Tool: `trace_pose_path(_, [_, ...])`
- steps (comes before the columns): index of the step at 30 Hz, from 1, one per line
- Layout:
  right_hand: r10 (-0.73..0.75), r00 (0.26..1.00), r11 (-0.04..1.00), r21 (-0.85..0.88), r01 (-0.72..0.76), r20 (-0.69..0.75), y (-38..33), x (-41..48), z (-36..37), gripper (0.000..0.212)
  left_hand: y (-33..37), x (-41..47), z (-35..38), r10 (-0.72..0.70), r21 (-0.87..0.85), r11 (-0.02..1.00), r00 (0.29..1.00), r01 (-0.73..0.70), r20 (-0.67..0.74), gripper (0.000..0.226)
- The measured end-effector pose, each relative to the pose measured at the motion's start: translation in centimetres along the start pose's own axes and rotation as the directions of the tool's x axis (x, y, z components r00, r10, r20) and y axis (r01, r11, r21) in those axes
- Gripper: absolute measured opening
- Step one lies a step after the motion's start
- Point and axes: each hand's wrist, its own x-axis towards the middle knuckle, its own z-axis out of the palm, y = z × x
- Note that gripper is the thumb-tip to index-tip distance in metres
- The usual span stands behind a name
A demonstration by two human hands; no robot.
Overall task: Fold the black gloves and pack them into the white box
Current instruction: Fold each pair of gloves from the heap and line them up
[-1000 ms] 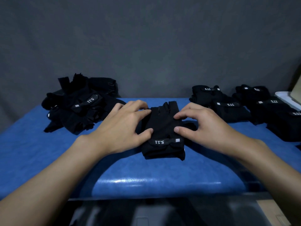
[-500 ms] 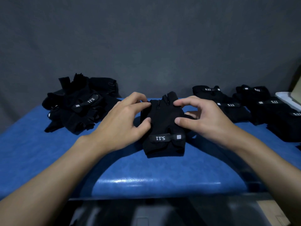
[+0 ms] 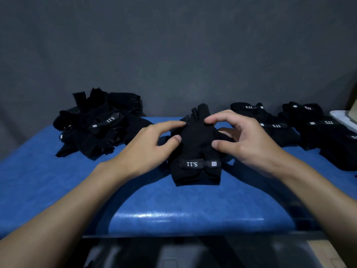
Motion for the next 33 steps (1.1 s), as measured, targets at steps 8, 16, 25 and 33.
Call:
trace_pose_path(8, [0.056,0.997,0.988,0.146,-0.047,-0.059,-0.2,0.1,0.0,0.045,0.7,0.5,-0.1,-0.065,-0.326,0.945,0.989,0.019,-0.133,0.034])
trace_pose_path(16, [0.160,0.983,0.987,0.010,-0.159,-0.088,1.0,0.7,0.5,0.050,0.2,0.4,0.8,-0.091,-0.260,0.963,0.993,0.069,-0.072,0.049])
trace_pose_path(25, [0.184,0.979,0.973,-0.128,-0.194,-0.087,1.1,1.2,0.5,0.054,0.7,0.3,0.7,-0.084,-0.196,0.978,0.993,0.066,-0.087,0.061])
trace_pose_path(33, [0.160,0.986,0.937,-0.307,-0.166,-0.045,1.4,1.2,0.5,0.053,0.8,0.3,0.8,-0.091,-0.149,0.985,0.995,0.083,-0.048,0.066])
